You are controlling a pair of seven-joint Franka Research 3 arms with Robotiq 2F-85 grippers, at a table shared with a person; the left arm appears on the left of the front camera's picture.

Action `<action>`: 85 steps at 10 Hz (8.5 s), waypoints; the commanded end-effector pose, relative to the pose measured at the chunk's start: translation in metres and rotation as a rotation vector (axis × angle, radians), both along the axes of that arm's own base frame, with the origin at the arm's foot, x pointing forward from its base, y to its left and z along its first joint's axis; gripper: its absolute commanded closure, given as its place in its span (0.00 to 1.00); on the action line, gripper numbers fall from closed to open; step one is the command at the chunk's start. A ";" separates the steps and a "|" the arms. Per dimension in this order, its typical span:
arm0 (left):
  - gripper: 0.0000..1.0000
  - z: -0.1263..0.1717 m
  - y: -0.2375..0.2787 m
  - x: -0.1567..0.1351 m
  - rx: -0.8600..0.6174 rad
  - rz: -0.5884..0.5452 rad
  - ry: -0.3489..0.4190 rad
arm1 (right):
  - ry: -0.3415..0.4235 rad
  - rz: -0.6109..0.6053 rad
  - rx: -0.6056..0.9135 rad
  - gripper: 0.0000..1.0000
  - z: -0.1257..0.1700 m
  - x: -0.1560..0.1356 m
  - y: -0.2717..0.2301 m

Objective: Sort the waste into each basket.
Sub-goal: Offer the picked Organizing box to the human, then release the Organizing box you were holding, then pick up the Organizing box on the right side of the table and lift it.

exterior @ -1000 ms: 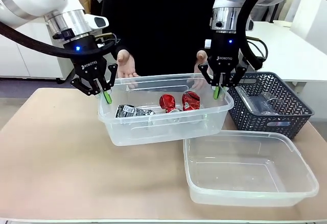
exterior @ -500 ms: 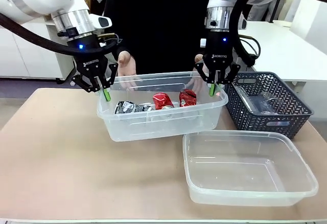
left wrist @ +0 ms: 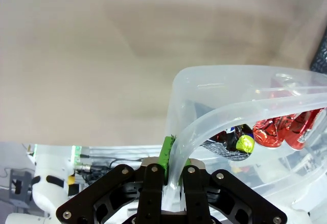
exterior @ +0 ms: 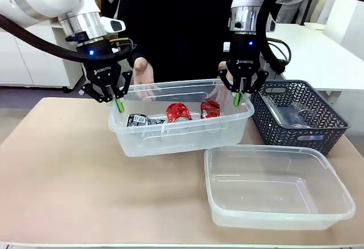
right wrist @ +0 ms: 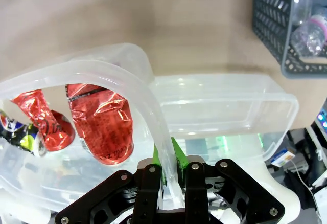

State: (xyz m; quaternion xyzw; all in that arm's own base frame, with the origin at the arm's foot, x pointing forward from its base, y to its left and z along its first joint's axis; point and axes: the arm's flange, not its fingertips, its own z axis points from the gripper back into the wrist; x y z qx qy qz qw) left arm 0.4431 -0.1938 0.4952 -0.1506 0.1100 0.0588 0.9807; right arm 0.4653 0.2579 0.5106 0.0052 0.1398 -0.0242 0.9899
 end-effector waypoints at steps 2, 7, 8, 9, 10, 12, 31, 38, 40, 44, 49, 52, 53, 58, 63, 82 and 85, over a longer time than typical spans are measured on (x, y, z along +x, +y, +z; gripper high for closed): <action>0.94 0.019 0.002 0.046 -0.013 0.113 -0.204 | -0.087 -0.018 0.040 0.95 0.004 0.049 0.007; 0.94 0.008 0.008 0.053 -0.001 0.058 -0.157 | -0.082 -0.043 0.043 0.95 -0.010 0.076 -0.003; 0.94 0.008 0.008 0.053 -0.001 0.058 -0.157 | -0.082 -0.043 0.043 0.95 -0.010 0.076 -0.003; 0.94 0.008 0.008 0.053 -0.001 0.058 -0.157 | -0.082 -0.043 0.043 0.95 -0.010 0.076 -0.003; 0.94 0.008 0.008 0.053 -0.001 0.058 -0.157 | -0.082 -0.043 0.043 0.95 -0.010 0.076 -0.003; 0.94 0.008 0.008 0.053 -0.001 0.058 -0.157 | -0.082 -0.043 0.043 0.95 -0.010 0.076 -0.003; 0.00 0.061 0.033 -0.041 -0.031 -0.081 -0.293 | -0.391 0.062 0.426 0.00 0.080 -0.040 -0.090; 0.00 0.096 0.028 -0.081 -0.074 -0.141 -0.338 | -0.365 0.140 0.419 0.00 0.121 -0.117 -0.151; 0.00 0.111 0.001 -0.140 -0.066 0.052 -0.333 | -0.449 0.210 0.284 0.00 0.142 -0.196 -0.221; 0.00 0.056 -0.114 -0.188 -0.133 -0.324 0.029 | -0.548 0.202 0.202 0.00 0.111 -0.253 -0.295; 0.00 0.051 -0.121 -0.204 -0.134 -0.309 0.015 | -0.486 0.214 0.192 0.00 0.134 -0.262 -0.285; 0.00 -0.045 -0.171 -0.180 -0.084 -0.208 0.000 | -0.340 0.253 0.179 0.00 0.033 -0.239 -0.277; 0.00 -0.065 -0.187 -0.174 -0.066 -0.181 -0.029 | -0.313 0.218 0.188 0.00 0.008 -0.240 -0.282; 0.00 -0.098 -0.197 -0.171 -0.093 -0.202 -0.033 | -0.239 0.185 0.188 0.00 -0.009 -0.229 -0.283; 0.00 -0.136 -0.223 -0.148 -0.069 -0.135 -0.068 | 0.009 0.227 0.231 0.00 -0.136 -0.177 -0.264; 1.00 -0.124 -0.205 -0.162 -0.054 -0.133 -0.145 | -0.066 0.057 0.189 1.00 -0.137 -0.198 -0.260; 1.00 -0.065 -0.147 -0.203 -0.052 -0.177 -0.142 | -0.038 0.152 0.131 1.00 -0.062 -0.203 -0.217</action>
